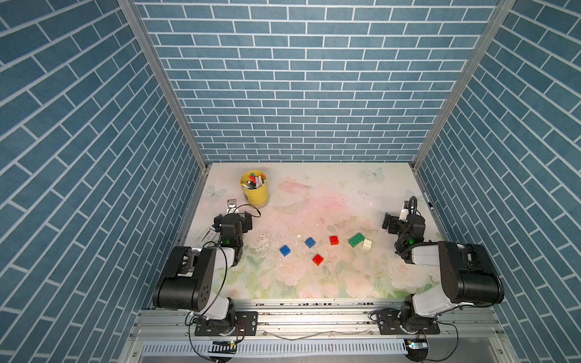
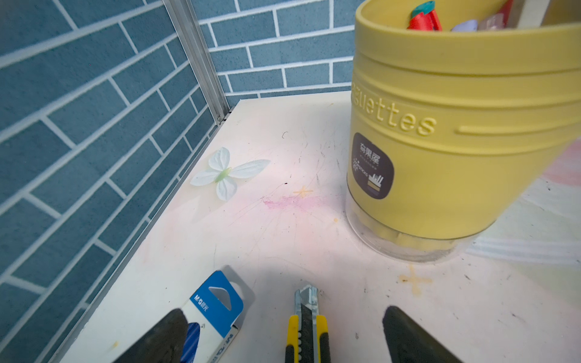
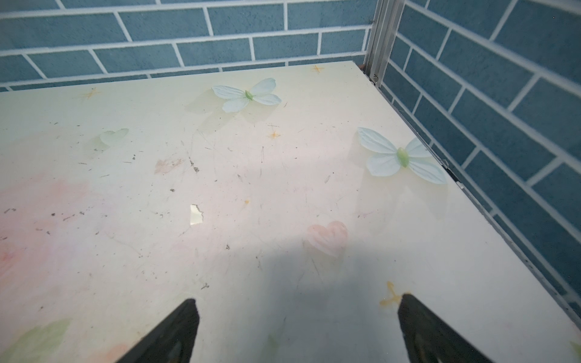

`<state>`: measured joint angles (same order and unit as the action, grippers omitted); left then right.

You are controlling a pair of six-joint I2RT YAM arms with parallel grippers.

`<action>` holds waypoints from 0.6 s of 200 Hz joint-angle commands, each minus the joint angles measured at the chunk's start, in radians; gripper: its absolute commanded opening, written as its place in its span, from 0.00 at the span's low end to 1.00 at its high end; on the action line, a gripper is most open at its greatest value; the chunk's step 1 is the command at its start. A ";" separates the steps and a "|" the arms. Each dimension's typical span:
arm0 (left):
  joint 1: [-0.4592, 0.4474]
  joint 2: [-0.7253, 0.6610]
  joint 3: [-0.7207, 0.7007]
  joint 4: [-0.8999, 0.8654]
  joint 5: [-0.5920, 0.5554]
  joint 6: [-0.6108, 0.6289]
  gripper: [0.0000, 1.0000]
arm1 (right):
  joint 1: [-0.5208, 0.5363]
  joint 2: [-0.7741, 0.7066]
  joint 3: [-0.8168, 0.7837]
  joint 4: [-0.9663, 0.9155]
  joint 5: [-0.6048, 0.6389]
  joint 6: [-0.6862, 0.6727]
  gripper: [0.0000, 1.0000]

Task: Assemble the letter y with lego
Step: Move the lego brick at the center of the board.

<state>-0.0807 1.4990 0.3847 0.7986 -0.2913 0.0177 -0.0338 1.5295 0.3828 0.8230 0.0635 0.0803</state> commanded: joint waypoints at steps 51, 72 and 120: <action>0.006 -0.175 0.229 -0.461 -0.069 -0.068 1.00 | 0.042 -0.208 0.139 -0.372 0.081 -0.022 0.99; 0.006 -0.235 0.260 -0.549 -0.072 -0.155 1.00 | 0.038 -0.302 0.153 -0.464 0.051 0.096 0.99; 0.008 -0.275 0.368 -0.777 0.138 -0.501 1.00 | 0.010 -0.307 0.311 -0.839 -0.265 0.409 0.98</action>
<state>-0.0788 1.2171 0.6842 0.2199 -0.2890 -0.2531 -0.0082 1.1759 0.6109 0.2363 0.0135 0.3046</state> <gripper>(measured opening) 0.995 0.989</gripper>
